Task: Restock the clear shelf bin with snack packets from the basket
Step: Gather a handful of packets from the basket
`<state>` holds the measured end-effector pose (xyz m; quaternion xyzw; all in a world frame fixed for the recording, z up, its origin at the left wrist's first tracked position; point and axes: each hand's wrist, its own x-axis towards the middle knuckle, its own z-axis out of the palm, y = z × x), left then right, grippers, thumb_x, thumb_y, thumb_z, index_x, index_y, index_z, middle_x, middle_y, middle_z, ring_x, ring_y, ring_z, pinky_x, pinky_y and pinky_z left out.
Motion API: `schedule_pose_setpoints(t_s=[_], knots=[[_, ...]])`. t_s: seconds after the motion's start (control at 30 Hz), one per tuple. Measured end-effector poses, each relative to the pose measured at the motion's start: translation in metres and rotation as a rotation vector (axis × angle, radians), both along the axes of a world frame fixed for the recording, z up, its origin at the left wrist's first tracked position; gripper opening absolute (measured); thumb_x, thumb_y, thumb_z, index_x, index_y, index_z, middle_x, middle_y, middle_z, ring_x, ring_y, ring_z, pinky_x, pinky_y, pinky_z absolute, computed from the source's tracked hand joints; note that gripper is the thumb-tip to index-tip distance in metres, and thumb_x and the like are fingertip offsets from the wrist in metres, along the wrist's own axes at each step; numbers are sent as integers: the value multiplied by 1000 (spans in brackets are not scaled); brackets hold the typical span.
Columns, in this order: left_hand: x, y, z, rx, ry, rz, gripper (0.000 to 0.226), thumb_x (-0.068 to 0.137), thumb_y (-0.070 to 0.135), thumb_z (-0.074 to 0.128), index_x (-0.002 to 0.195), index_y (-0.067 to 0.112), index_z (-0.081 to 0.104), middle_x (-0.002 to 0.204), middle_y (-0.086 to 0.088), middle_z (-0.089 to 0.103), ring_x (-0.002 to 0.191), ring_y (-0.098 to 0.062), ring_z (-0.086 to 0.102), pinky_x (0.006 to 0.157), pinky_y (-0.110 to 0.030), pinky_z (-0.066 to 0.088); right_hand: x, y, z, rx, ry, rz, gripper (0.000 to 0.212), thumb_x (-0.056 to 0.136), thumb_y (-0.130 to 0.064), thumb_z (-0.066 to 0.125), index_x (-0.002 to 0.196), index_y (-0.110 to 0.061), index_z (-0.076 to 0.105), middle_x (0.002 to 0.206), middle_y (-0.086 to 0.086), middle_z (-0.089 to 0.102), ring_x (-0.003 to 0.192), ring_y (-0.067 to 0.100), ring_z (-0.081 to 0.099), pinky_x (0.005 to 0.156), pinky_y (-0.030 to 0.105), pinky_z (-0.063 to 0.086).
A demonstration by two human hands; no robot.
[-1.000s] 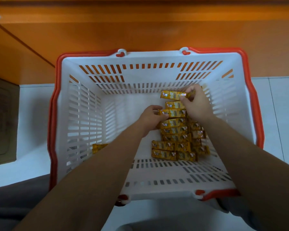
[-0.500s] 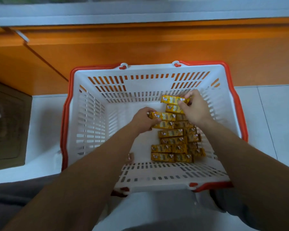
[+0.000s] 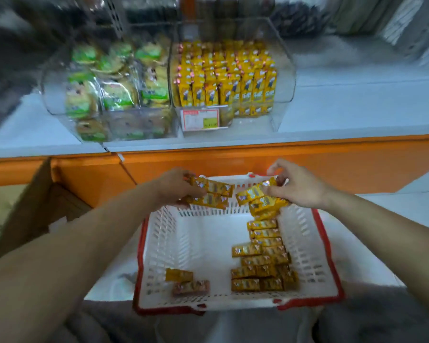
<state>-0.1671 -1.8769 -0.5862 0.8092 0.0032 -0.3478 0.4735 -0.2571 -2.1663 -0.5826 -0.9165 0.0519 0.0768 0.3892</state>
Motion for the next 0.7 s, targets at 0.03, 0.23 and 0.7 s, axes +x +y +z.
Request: schedule_pose_setpoints(t_s=[0.03, 0.23, 0.7], knots=[[-3, 5, 22, -62, -7, 41, 36, 83, 8, 83, 108, 21, 60, 101, -8, 66, 81, -20, 67, 70, -38, 62, -2, 1, 23, -21, 4, 39, 34, 78, -26, 83, 102, -26, 58, 72, -1, 62, 56, 11, 52, 61, 32, 44], [-51, 8, 115, -480, -19, 262, 41, 83, 4, 77, 122, 11, 65, 87, -8, 72, 74, -17, 68, 60, -31, 61, -23, 14, 125, 146, 28, 170, 29, 74, -29, 86, 96, -15, 74, 66, -7, 59, 58, 5, 50, 59, 25, 38], [-50, -8, 125, -591, -127, 226, 59, 72, 22, 81, 126, 8, 59, 100, -13, 77, 85, -29, 76, 71, -38, 61, -5, 18, 151, 439, -73, 140, 40, 64, -36, 82, 98, -15, 78, 77, 9, 57, 74, 21, 57, 69, 33, 45]])
